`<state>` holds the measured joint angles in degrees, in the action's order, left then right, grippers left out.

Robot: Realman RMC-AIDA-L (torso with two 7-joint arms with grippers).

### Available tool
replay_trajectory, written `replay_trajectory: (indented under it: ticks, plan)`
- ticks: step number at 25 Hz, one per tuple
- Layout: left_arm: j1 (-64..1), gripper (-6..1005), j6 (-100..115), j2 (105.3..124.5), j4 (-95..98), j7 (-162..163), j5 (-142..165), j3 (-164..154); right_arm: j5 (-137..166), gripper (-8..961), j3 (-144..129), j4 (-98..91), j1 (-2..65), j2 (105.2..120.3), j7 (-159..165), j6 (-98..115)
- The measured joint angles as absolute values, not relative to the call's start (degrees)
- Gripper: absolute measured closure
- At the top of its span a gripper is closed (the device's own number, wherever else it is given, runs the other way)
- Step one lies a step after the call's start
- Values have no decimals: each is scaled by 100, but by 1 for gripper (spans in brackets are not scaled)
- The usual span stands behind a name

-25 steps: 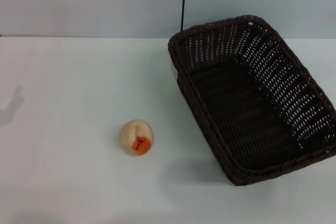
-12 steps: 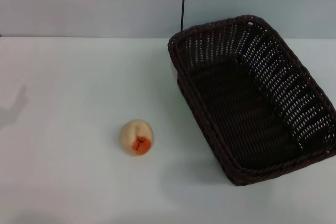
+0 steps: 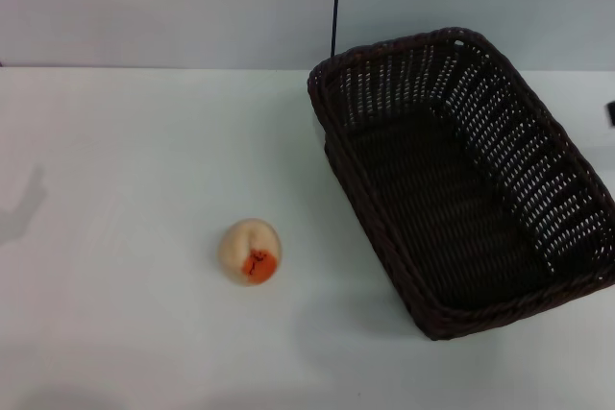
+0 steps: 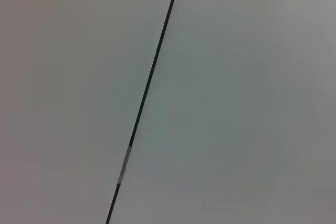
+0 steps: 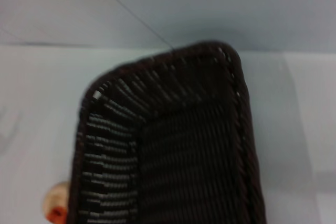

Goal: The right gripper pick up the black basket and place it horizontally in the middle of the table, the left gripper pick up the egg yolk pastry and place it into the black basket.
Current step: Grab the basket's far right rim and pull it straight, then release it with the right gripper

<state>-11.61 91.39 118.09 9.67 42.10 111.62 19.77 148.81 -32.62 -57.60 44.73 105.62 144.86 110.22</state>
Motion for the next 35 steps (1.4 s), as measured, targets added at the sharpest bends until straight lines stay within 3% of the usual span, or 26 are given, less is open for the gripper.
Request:
replay_trajectory:
  ticks: [4,13,27,29,35]
  plan:
    - [-1160,164,9141,11810,966,4209,11162,1977,14967,239,-3736,-5370,4559,10628,14573,10593]
    - [-1160,164,9141,11808,967,4197,11162,1977,15009,263,-4353,-4922,4661,10999,14645,9638]
    - [-1160,165,9156,11795,977,4206,11156,1978,15089,302,-4678,-4924,4519,11263,14555,8725]
    - [-1160,165,9158,11795,972,4207,11152,1978,15089,489,-4685,-4907,4531,11305,14510,8673]
    - [-1160,165,9158,11795,967,4209,11131,1978,15093,618,-4689,-4892,4560,11329,14486,8557]
